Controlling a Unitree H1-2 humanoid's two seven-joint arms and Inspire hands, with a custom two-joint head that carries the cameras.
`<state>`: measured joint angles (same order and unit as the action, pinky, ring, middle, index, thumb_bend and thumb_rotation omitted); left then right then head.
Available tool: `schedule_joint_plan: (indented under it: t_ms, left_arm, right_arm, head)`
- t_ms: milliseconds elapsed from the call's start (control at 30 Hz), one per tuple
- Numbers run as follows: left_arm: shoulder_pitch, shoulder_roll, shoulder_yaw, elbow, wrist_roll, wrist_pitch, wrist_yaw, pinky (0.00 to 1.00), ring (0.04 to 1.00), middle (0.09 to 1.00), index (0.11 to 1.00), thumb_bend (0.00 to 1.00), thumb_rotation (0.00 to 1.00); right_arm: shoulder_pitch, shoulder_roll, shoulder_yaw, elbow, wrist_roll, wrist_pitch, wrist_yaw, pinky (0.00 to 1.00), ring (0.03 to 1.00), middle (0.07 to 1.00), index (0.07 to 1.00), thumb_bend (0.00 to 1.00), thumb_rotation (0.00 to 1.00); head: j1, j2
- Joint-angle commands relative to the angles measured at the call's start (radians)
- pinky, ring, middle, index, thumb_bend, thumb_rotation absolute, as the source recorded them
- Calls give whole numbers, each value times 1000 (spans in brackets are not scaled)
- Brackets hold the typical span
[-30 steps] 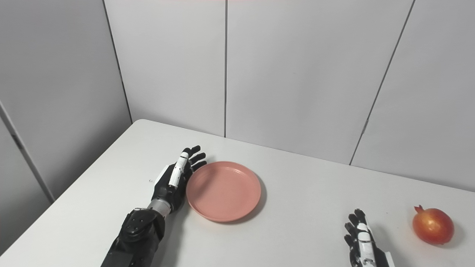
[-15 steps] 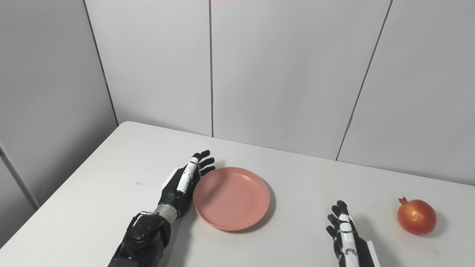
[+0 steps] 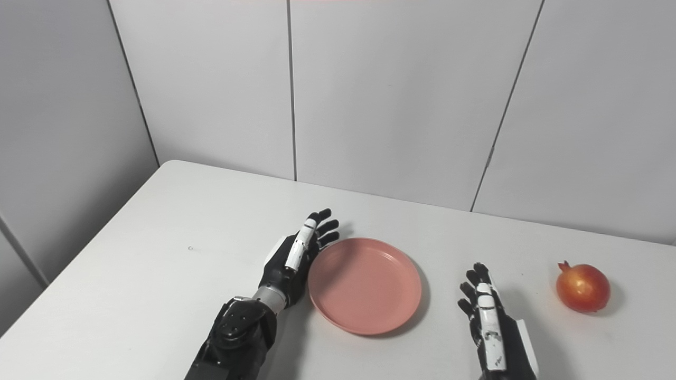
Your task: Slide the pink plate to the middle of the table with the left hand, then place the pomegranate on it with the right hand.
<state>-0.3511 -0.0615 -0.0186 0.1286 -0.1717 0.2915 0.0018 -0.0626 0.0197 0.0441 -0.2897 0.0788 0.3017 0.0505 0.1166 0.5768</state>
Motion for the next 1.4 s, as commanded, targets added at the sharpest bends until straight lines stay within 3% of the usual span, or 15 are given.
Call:
schedule_joint_plan:
  t_ms: [0,267,767,967,1067,1367]
  left_arm:
    - [-1,-36,-11,-24,1,18,1,898,905,914,907,423,1000]
    - [47,-67,-18,-75,18,20,8,891,901,916,912,439,1000]
    - [88,-70,-19,-130,36,2,8,895,905,923,918,434,1000]
    - [98,-46,-19,-135,51,-33,-3,906,909,927,921,434,1000]
    - [105,-37,-22,-143,66,-54,-7,907,905,924,914,446,1000]
    - [123,-9,-12,-137,61,-93,-14,901,902,920,909,442,1000]
  right_arm:
    - [-30,5,1,-40,7,3,2,947,948,956,957,268,1000]
    - [-29,7,2,-38,1,-2,-3,936,941,955,959,260,1000]
    - [-36,15,-2,-42,-9,3,-25,943,950,958,958,284,1000]
    - [-78,-8,1,-38,-135,-98,-73,890,907,915,920,250,1000]
    - [-92,-20,8,-66,-191,-95,-83,848,875,885,885,296,1000]
    - [-118,-33,-24,-118,-249,-111,-109,828,859,868,869,295,1000]
  head:
    - [1,1]
    - [-27,11]
    - [-98,18]
    - [-198,19]
    - [-224,17]
    - [-324,-16]
